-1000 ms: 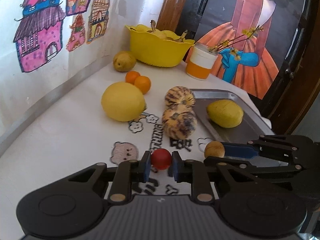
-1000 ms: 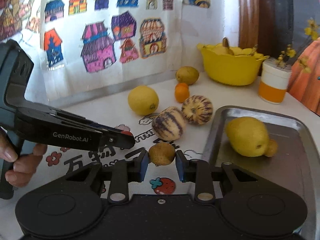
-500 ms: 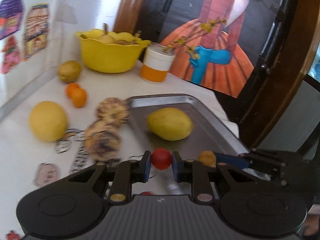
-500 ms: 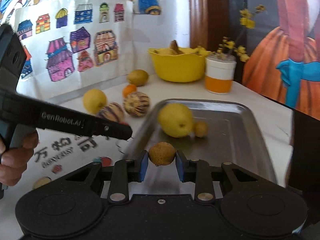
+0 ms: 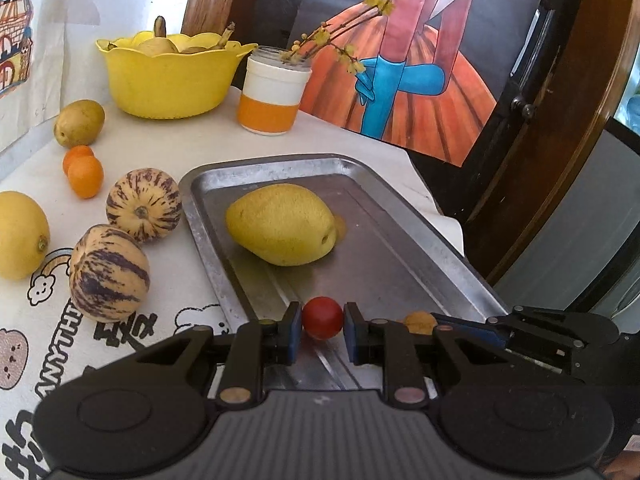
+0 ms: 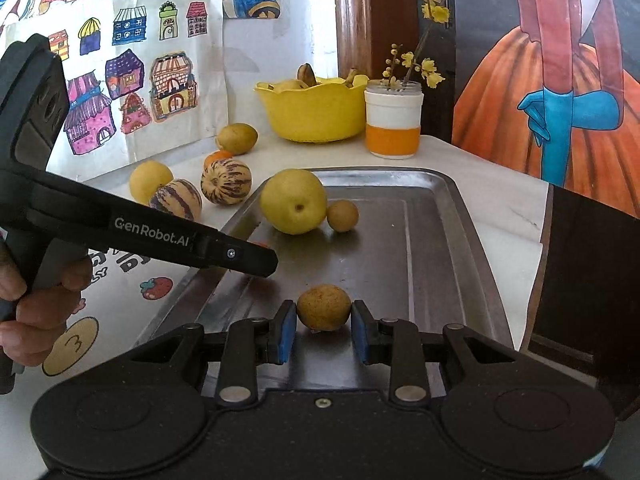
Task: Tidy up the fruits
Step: 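Drop the tomato onto the tray with the left tool while the right tool releases its fruit, then move both open tools back toward the remaining fruits, then grasp the yellow lemon with the left tool while the right tool grasps a purple-striped pepino, then carry the lemon with the left tool while the right tool carries the pepino over the tray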
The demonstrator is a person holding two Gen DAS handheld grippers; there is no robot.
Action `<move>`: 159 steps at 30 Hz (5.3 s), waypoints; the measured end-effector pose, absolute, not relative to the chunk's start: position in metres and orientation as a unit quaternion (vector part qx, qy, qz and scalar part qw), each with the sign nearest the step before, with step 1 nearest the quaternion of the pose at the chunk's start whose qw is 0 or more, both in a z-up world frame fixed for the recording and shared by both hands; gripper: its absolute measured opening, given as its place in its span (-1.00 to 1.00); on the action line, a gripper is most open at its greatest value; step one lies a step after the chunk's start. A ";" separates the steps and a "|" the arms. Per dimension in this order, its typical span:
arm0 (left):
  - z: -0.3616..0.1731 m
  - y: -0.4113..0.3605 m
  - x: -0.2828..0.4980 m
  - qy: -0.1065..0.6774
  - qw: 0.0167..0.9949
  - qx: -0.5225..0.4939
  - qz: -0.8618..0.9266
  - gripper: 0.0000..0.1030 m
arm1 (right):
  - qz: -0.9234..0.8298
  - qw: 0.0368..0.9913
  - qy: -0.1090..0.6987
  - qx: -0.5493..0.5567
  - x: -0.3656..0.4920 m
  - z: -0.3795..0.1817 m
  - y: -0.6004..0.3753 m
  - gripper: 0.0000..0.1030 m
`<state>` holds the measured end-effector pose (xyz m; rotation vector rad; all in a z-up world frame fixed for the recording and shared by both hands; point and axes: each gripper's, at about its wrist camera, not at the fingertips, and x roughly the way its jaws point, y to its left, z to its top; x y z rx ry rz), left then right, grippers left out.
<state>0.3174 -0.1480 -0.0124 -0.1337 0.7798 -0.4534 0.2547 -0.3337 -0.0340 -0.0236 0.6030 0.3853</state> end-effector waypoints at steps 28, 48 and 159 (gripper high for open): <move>0.043 -0.067 0.223 0.252 0.954 -0.084 -0.138 0.99 | 0.154 0.960 0.231 0.040 0.173 0.022 -0.329 0.99; 0.012 0.032 0.142 0.304 0.949 -0.070 -0.037 0.99 | 0.203 0.927 0.311 0.044 0.117 0.024 -0.248 0.99; 0.020 -0.024 0.293 0.339 0.930 -0.080 -0.121 0.35 | 0.198 0.945 0.260 -0.023 0.234 0.012 -0.225 0.02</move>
